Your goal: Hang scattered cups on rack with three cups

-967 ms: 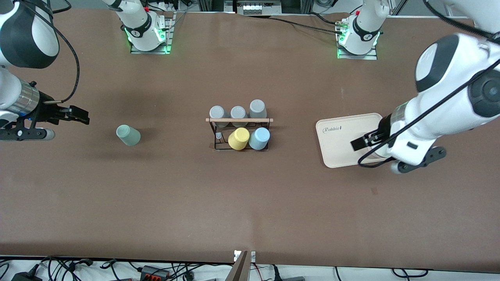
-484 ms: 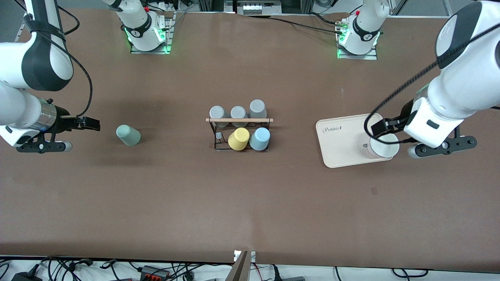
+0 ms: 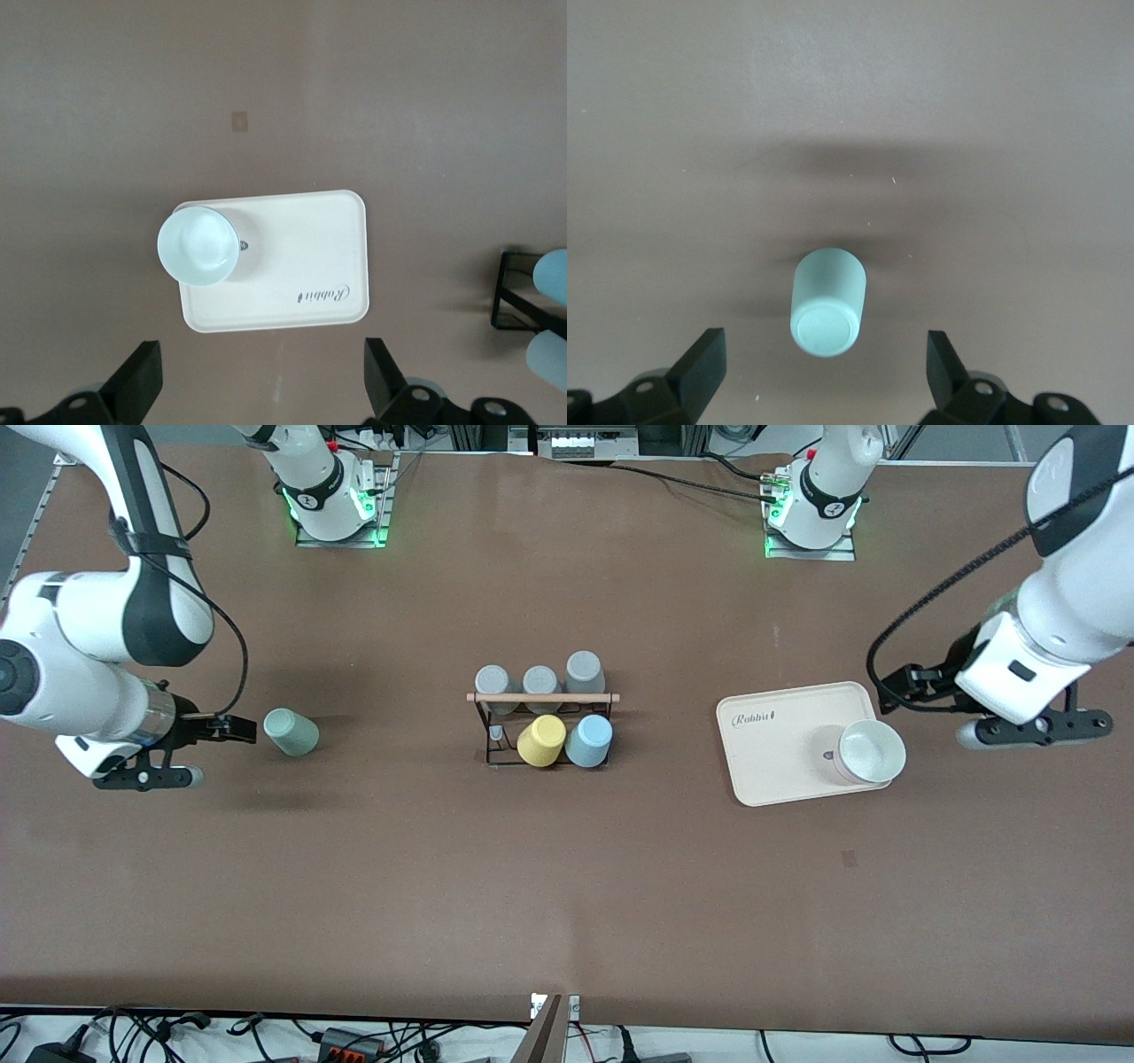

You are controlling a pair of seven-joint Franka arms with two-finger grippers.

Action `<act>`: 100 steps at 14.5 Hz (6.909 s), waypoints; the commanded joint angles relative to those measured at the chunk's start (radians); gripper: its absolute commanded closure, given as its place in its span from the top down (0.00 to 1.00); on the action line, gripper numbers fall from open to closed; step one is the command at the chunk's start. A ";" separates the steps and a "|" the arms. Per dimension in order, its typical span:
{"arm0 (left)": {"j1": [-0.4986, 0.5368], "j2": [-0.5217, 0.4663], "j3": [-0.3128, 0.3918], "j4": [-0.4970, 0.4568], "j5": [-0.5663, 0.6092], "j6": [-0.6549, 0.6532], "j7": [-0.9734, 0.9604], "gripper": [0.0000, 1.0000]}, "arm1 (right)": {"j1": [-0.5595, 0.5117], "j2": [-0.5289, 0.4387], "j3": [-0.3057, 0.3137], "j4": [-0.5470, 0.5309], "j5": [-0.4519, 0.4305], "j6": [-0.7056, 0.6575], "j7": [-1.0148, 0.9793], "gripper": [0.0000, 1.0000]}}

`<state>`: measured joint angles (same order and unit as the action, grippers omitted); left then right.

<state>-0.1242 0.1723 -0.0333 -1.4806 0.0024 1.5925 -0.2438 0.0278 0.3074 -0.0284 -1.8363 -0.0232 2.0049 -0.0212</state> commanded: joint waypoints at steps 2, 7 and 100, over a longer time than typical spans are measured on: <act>0.006 -0.070 0.021 -0.087 -0.010 0.035 0.023 1.00 | 0.003 -0.017 0.001 -0.118 -0.001 0.104 0.004 1.00; 0.006 -0.071 0.009 -0.086 -0.007 0.066 0.024 1.00 | 0.000 -0.002 0.002 -0.205 0.005 0.210 0.004 1.00; 0.008 -0.073 0.018 -0.084 -0.001 0.003 0.020 1.00 | 0.109 0.282 0.133 0.752 0.085 -0.368 0.330 1.00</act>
<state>-0.1156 0.1249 -0.0204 -1.5450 0.0021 1.5999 -0.2435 0.1986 0.6233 0.0873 -1.0862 0.0801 1.6664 0.4123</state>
